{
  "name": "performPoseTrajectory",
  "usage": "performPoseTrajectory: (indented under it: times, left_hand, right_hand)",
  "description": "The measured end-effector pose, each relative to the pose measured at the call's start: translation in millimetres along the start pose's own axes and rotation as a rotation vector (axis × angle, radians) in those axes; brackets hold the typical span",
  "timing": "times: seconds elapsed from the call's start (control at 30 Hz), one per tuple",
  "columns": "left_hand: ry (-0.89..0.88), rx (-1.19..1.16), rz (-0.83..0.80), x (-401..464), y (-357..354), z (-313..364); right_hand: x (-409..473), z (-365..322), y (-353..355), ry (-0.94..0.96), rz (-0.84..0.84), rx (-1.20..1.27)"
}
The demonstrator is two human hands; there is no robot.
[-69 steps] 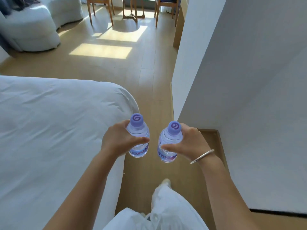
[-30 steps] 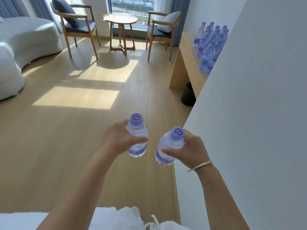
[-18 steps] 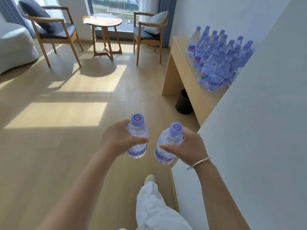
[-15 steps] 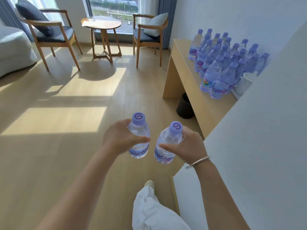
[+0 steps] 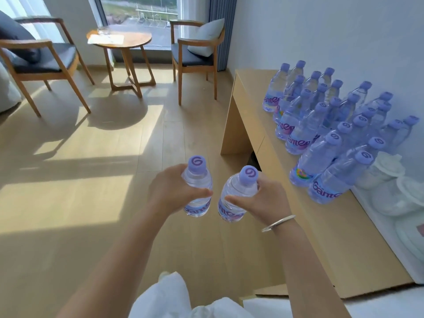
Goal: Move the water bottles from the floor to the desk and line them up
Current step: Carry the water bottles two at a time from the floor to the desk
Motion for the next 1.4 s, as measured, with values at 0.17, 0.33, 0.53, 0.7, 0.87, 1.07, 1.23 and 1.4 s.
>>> performPoseTrajectory:
  times: [0.17,0.33,0.53,0.7,0.87,1.07,1.23,1.4]
  left_hand:
    - [-0.026,0.013,-0.059,99,-11,8]
    - [-0.106,0.032,-0.111,216,-14,33]
    - [-0.218,0.007,-0.162,344,-14,78]
    - [-0.245,0.021,-0.235,415,-43,103]
    - [-0.307,0.053,-0.303,488,-85,144]
    - [-0.413,0.051,-0.295,561,-135,236]
    - [-0.504,0.032,-0.333,603,-180,305]
    - [-0.555,0.042,-0.513,628,-242,349]
  right_hand:
    - [88,0,-27,-0.043,0.022,-0.024]
    - [183,-8,-60,-0.113,0.107,-0.022]
    - [285,-24,-78,-0.204,0.228,-0.015]
    - [354,-20,-77,-0.269,0.286,0.004]
    - [437,-14,-46,-0.224,0.279,-0.041]
    - [541,-7,14,-0.153,0.427,-0.013]
    - [599,10,67,-0.204,0.567,-0.057]
    - [633,51,107,-0.356,0.722,-0.103]
Point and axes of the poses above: each hand's wrist, its own x-axis towards the middle knuckle, its own y-axis out of the back of the hand, z = x × y, the point moved 2 cm from there along x, towards the middle knuckle, and after that the axes turned 10 degrees about z, right-handed, at the moved point
